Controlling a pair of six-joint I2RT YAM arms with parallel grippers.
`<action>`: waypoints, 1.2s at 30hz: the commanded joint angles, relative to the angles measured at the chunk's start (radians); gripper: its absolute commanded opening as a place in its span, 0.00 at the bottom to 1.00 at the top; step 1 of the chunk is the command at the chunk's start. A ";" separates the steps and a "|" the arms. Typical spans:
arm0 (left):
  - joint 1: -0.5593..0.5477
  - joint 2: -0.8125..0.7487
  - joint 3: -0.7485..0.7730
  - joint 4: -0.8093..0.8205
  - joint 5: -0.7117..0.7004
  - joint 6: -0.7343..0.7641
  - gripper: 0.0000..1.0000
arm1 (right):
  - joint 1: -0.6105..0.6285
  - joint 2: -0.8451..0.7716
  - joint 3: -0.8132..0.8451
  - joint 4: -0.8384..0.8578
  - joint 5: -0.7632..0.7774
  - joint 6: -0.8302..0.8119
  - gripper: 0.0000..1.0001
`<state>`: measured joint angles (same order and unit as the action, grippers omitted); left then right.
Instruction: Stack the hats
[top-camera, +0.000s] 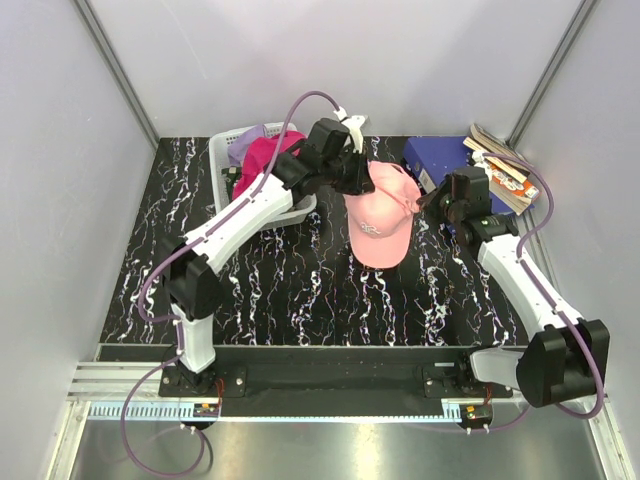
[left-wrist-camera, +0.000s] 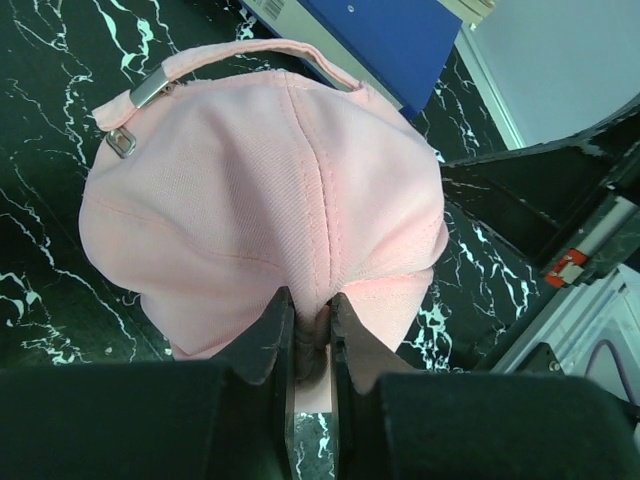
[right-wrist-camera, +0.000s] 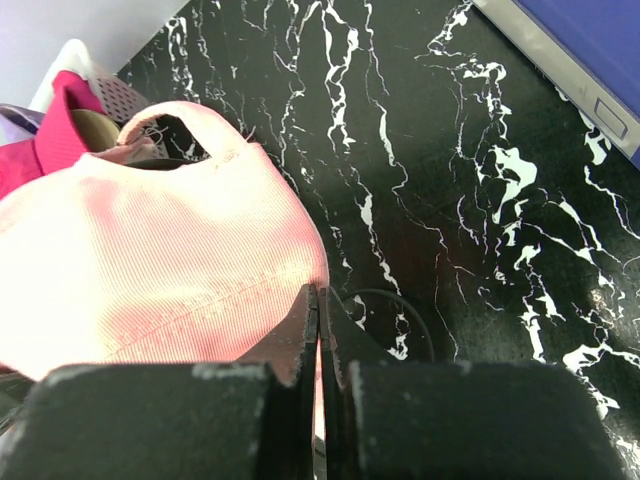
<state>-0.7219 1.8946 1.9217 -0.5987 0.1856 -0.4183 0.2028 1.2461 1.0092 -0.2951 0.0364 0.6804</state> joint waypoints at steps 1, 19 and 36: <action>-0.001 -0.002 0.045 0.065 0.060 -0.027 0.07 | -0.003 0.016 0.029 0.013 0.022 -0.025 0.00; -0.004 -0.172 -0.205 0.079 0.184 0.016 0.24 | -0.003 -0.088 -0.015 -0.084 -0.073 0.051 0.00; -0.045 -0.236 -0.308 0.082 0.178 -0.036 0.46 | -0.002 -0.128 -0.044 -0.151 -0.112 0.065 0.00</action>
<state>-0.7540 1.7378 1.6260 -0.5518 0.3695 -0.4229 0.2028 1.1461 0.9607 -0.4442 -0.0479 0.7391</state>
